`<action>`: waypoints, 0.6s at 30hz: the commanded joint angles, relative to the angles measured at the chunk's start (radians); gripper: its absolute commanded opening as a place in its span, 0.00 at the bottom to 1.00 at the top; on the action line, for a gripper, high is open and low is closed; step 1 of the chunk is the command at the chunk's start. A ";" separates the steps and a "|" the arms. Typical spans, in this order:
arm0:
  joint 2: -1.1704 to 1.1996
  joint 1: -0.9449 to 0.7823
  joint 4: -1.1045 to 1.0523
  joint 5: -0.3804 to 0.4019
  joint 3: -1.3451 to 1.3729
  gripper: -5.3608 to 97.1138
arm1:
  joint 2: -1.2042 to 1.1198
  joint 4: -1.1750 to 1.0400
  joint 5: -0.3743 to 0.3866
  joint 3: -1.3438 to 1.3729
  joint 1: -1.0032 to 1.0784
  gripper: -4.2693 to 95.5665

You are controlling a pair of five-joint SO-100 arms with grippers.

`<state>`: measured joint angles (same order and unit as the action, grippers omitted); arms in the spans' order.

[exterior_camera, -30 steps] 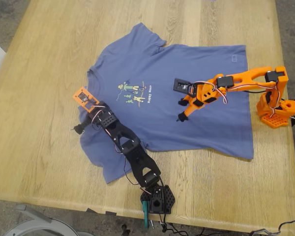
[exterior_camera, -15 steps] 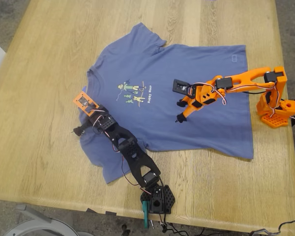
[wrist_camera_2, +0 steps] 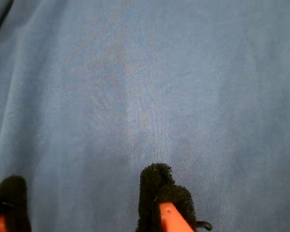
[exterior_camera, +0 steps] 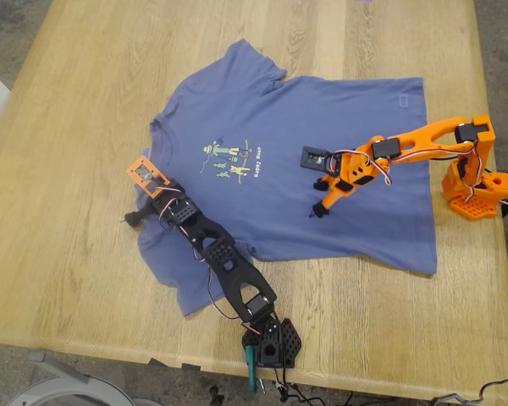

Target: Fold a T-shirt

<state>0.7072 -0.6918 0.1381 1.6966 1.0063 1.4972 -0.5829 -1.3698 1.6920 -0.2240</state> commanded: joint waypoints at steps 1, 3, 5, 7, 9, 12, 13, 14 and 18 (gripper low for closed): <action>0.052 0.025 0.023 0.011 -0.097 0.63 | 0.067 0.028 0.005 0.006 -0.002 0.37; 0.052 0.034 0.057 0.025 -0.100 0.59 | 0.067 0.040 0.005 0.011 -0.002 0.37; 0.051 0.038 0.089 0.043 -0.097 0.54 | 0.066 0.046 0.006 0.014 -0.002 0.37; 0.051 0.043 0.115 0.054 -0.094 0.51 | 0.067 0.049 0.006 0.014 -0.005 0.37; 0.049 0.046 0.140 0.067 -0.095 0.45 | 0.067 0.060 0.008 0.015 -0.006 0.36; 0.043 0.051 0.169 0.080 -0.098 0.40 | 0.067 0.071 0.008 0.018 -0.006 0.34; 0.043 0.052 0.190 0.084 -0.097 0.36 | 0.067 0.072 0.008 0.020 -0.006 0.34; 0.043 0.052 0.201 0.092 -0.097 0.33 | 0.067 0.075 0.006 0.023 -0.006 0.34; 0.034 0.054 0.235 0.091 -0.091 0.20 | 0.066 0.092 0.005 0.037 -0.011 0.33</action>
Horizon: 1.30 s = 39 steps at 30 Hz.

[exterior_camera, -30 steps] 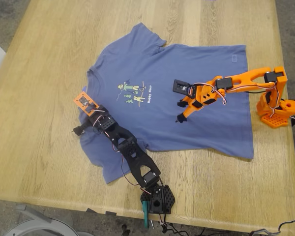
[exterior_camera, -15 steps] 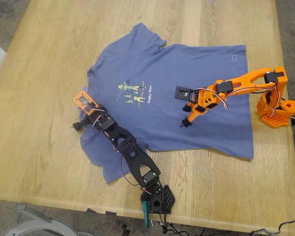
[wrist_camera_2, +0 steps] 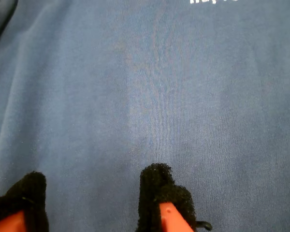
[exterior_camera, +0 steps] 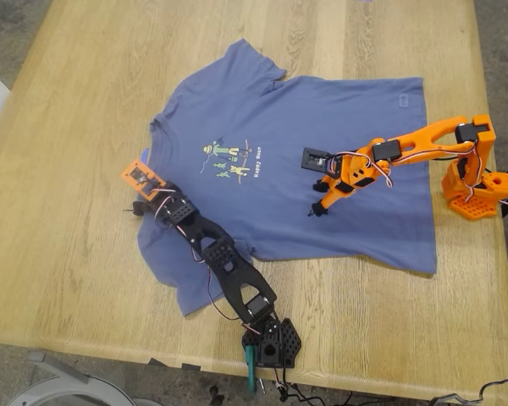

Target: Fold a T-shirt

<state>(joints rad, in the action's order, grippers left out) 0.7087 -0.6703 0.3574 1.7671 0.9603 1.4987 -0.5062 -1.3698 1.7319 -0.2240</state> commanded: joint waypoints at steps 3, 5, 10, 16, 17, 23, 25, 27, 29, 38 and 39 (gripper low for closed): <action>0.018 0.029 0.023 0.017 -0.041 0.16 | 0.064 0.025 0.006 0.008 -0.017 0.33; 0.005 0.028 0.023 0.012 -0.044 0.17 | 0.064 0.028 0.008 0.012 -0.020 0.33; -0.034 0.025 0.025 -0.009 -0.049 0.18 | 0.060 0.046 0.009 0.017 -0.021 0.33; -0.077 0.018 0.011 -0.046 -0.071 0.05 | 0.043 0.080 0.014 0.031 -0.014 0.33; -0.081 0.018 0.006 -0.041 -0.072 0.05 | 0.037 0.087 0.014 0.034 -0.012 0.33; -0.086 0.028 0.005 -0.020 -0.074 0.05 | -0.020 0.141 0.015 0.021 -0.008 0.34; -0.086 0.031 0.002 -0.018 -0.074 0.05 | -0.043 0.155 0.015 0.009 -0.009 0.34; -0.086 0.034 0.000 -0.018 -0.078 0.05 | -0.061 0.172 0.021 0.000 -0.011 0.35; -0.084 0.037 0.000 -0.014 -0.083 0.05 | -0.074 0.187 0.028 0.000 -0.012 0.35; -0.040 0.034 0.018 -0.012 -0.087 0.05 | -0.078 0.247 0.054 0.072 -0.005 0.38; -0.034 0.034 0.021 -0.014 -0.087 0.05 | -0.078 0.239 0.057 0.078 -0.005 0.38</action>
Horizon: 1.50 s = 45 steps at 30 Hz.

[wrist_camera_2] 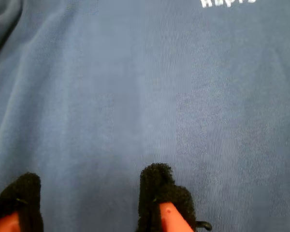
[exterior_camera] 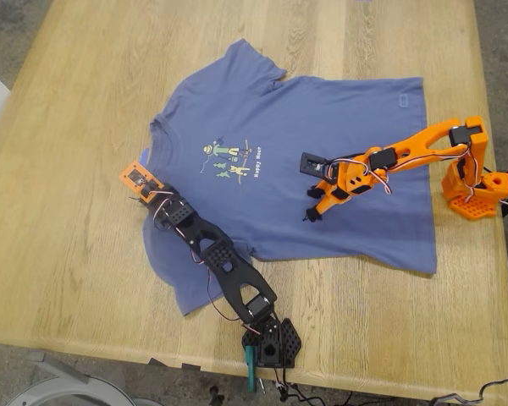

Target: Fold a T-shirt

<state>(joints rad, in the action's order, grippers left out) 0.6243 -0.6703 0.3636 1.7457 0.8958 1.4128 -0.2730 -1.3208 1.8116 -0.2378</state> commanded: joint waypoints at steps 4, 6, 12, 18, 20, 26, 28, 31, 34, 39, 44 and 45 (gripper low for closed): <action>0.080 0.034 0.035 0.006 -0.023 0.05 | 0.002 -0.026 0.009 0.017 0.014 0.37; 0.092 0.035 0.046 0.006 -0.023 0.05 | -0.017 -0.023 0.009 0.017 0.017 0.37; 0.141 0.048 0.091 0.006 -0.020 0.05 | -0.115 -0.012 0.014 -0.043 0.018 0.37; 0.195 0.052 0.138 0.006 -0.020 0.05 | -0.253 -0.002 0.034 -0.167 0.011 0.37; 0.215 0.052 0.150 0.006 -0.014 0.05 | -0.291 0.002 0.040 -0.199 0.005 0.37; 0.293 0.063 0.156 0.008 0.048 0.05 | -0.394 0.066 0.051 -0.270 0.003 0.36; 0.325 0.067 0.156 0.009 0.081 0.05 | -0.414 0.075 0.052 -0.278 0.006 0.36; 0.379 0.075 0.156 0.012 0.141 0.05 | -0.433 0.089 0.052 -0.276 0.011 0.35; 0.439 0.084 0.156 0.012 0.202 0.05 | -0.468 0.098 0.052 -0.296 0.012 0.34; 0.560 0.097 0.141 0.011 0.342 0.05 | -0.584 0.072 0.051 -0.446 0.014 0.32; 0.675 0.086 0.095 0.008 0.499 0.05 | -0.687 -0.055 0.006 -0.637 0.008 0.13; 0.693 0.083 0.087 0.008 0.522 0.05 | -0.698 -0.080 -0.002 -0.661 0.006 0.08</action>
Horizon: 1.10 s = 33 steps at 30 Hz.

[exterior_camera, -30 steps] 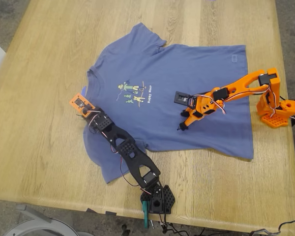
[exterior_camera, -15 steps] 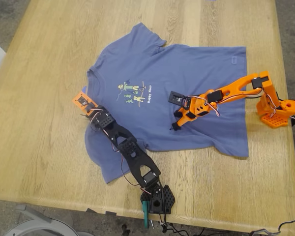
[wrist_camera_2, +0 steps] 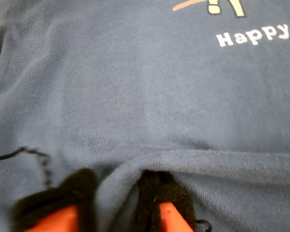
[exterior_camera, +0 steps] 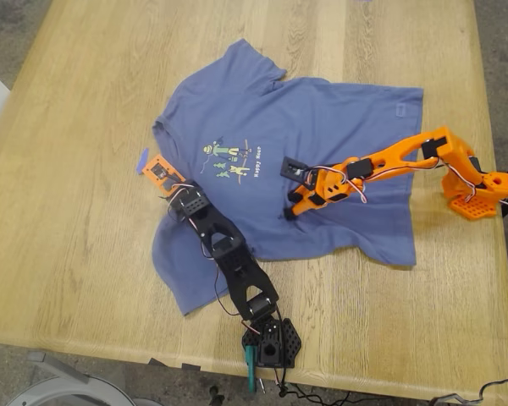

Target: Fold a T-shirt

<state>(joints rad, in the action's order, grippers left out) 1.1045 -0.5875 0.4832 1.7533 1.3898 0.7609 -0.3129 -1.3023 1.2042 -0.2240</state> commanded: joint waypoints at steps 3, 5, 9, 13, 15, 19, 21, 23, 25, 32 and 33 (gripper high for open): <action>0.244 -0.003 -0.046 0.003 0.060 0.05 | -0.058 -0.084 -0.040 -0.077 -0.006 0.05; 0.255 0.006 -0.048 0.006 0.061 0.05 | -0.055 -0.100 -0.046 -0.071 0.000 0.04; 0.270 0.048 -0.061 0.012 0.055 0.05 | -0.041 -0.107 -0.044 -0.060 0.018 0.04; 0.301 0.104 -0.072 0.014 0.058 0.05 | -0.023 -0.072 -0.040 -0.044 0.051 0.04; 0.319 0.127 -0.075 0.014 0.060 0.05 | -0.014 -0.051 -0.040 -0.041 0.069 0.04; 0.370 0.160 -0.075 0.008 0.089 0.05 | 0.011 -0.020 -0.048 -0.035 0.109 0.04; 0.396 0.173 -0.081 0.006 0.117 0.05 | 0.023 -0.011 -0.051 -0.031 0.129 0.04; 0.422 0.190 -0.092 0.005 0.146 0.05 | 0.032 0.002 -0.052 -0.028 0.149 0.04; 0.446 0.210 -0.100 0.005 0.170 0.05 | 0.046 0.017 -0.052 -0.018 0.167 0.04; 0.505 0.285 -0.120 0.002 0.219 0.05 | 0.110 0.095 -0.049 0.060 0.247 0.04; 0.512 0.295 -0.123 0.002 0.224 0.05 | 0.124 0.107 -0.049 0.077 0.261 0.04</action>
<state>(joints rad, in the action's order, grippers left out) 1.4419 -0.3283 0.3942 1.7533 1.6276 0.8391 -0.2224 -1.3499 1.2594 -0.0368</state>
